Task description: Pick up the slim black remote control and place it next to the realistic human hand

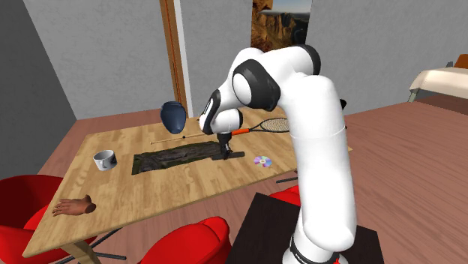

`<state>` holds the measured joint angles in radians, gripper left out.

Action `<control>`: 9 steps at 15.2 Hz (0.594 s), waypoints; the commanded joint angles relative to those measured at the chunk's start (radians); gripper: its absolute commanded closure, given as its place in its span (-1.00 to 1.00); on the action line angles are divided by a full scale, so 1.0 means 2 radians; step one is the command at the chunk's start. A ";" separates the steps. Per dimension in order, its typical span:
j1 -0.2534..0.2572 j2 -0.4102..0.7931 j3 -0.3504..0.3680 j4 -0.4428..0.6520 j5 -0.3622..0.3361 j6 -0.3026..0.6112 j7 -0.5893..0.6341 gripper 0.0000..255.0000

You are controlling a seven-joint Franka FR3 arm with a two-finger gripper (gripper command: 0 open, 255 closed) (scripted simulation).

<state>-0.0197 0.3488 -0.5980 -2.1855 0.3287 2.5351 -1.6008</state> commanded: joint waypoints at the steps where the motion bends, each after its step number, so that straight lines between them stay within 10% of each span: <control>1: 0.016 0.003 0.003 0.010 -0.005 -0.006 0.025 1.00; 9: 0.072 0.040 0.026 0.069 -0.007 -0.030 0.117 1.00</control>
<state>0.1108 0.4167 -0.5531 -2.0637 0.3136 2.4796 -1.3929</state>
